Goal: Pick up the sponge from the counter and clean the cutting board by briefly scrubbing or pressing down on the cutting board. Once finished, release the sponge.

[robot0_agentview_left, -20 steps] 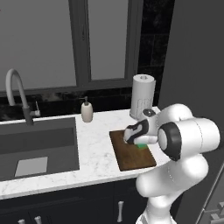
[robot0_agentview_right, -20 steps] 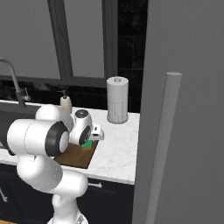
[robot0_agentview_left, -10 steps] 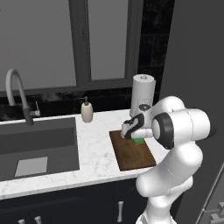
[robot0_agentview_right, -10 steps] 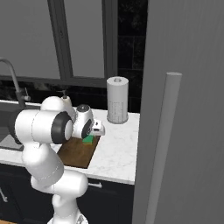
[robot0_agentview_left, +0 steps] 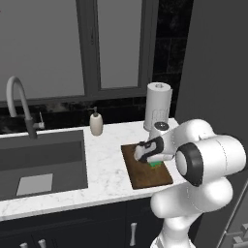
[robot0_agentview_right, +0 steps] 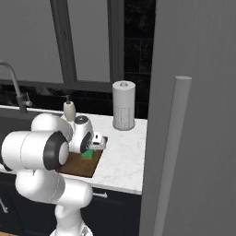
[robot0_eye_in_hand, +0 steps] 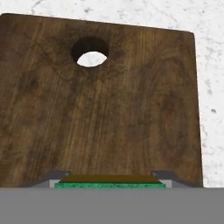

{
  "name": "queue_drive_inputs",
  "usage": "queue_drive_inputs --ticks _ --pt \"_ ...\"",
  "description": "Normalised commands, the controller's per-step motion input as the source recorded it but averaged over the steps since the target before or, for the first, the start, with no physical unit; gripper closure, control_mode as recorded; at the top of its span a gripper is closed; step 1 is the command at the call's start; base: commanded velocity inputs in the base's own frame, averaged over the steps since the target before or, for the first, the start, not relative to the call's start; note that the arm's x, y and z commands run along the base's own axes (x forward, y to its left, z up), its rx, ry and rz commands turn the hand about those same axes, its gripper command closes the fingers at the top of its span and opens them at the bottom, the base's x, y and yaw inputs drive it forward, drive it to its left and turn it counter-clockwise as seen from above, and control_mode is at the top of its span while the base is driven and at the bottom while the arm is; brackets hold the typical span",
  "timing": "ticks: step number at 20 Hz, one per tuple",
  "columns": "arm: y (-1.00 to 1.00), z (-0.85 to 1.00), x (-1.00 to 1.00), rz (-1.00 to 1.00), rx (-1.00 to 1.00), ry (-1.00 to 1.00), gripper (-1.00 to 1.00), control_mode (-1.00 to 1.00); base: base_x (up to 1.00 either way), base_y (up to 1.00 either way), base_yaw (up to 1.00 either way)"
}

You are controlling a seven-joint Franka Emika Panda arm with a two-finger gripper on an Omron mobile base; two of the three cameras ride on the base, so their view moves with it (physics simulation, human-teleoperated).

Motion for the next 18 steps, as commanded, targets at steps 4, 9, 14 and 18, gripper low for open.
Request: queue_drive_inputs --ticks 4,9,14,18 --pt "0.16 -0.17 -0.49 -0.01 0.0 0.0 1.0 -1.0 0.0 0.0 0.0" --pt "0.29 -0.02 -0.01 -0.02 0.0 0.0 1.0 -1.0 0.0 0.0 0.0" --pt "0.4 -0.06 0.11 -0.03 0.0 0.0 1.0 -1.0 0.0 0.0 0.0" --pt "0.42 -0.06 0.26 -0.04 0.0 -0.01 1.0 -1.0 0.0 0.0 0.0"
